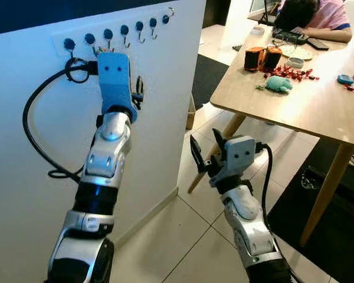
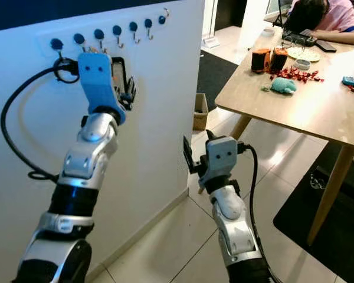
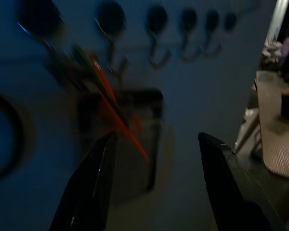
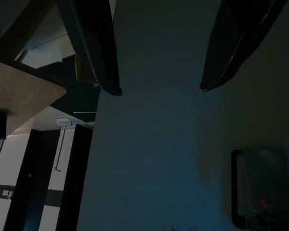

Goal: Hang keys on a hook

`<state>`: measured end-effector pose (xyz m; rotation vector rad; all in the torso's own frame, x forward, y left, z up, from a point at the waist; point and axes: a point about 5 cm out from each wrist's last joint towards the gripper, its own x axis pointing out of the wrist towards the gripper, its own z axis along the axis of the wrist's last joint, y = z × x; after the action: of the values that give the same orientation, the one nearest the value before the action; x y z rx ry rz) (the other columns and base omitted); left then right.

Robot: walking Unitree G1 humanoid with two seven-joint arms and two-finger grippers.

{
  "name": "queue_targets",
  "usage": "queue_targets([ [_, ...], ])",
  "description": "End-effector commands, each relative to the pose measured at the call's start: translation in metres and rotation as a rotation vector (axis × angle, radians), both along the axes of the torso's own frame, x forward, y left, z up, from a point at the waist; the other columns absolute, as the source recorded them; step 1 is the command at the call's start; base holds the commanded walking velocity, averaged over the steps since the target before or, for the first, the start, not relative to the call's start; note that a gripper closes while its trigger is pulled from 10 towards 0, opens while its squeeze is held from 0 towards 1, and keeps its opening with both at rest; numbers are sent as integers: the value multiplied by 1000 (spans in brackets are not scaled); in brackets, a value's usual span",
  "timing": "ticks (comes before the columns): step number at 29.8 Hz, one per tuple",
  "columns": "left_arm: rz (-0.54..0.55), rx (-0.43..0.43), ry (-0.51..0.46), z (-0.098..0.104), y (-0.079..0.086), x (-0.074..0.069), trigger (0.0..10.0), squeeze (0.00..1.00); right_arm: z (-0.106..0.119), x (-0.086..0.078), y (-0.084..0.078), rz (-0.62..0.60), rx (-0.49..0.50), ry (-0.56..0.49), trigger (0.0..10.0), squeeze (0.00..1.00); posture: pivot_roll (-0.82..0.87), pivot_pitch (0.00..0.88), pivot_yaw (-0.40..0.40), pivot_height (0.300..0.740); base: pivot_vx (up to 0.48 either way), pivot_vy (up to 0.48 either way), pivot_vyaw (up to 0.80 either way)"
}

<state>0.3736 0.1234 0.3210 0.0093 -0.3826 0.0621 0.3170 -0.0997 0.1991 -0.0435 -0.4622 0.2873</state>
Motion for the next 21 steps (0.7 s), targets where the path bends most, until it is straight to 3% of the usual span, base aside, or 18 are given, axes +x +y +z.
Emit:
queue_targets([
  [1,16,-1,4,-1,1,3,10000,0,0,0,1,2,1,4,10000,0,111,192,7,740,0,0,0],
  [6,56,-4,-2,2,7,9,10000,0,1,-1,2,7,4,-1,10000,0,106,191,10,740,0,0,0],
  [12,126,-20,-25,10,27,13,10000,0,9,-3,9,63,15,-27,10000,0,107,185,9,740,0,0,0],
  [19,156,-37,-55,16,35,12,10000,0,12,-8,22,158,-53,-61,10000,0,116,178,1,740,0,0,0],
  [20,158,-39,-60,16,36,11,9294,0,12,-9,24,167,-58,-64,10000,0,116,176,0,740,0,0,0],
  [21,160,-42,-64,17,36,11,9294,0,13,-9,25,175,-58,-64,10000,0,116,176,-1,740,0,0,0],
])
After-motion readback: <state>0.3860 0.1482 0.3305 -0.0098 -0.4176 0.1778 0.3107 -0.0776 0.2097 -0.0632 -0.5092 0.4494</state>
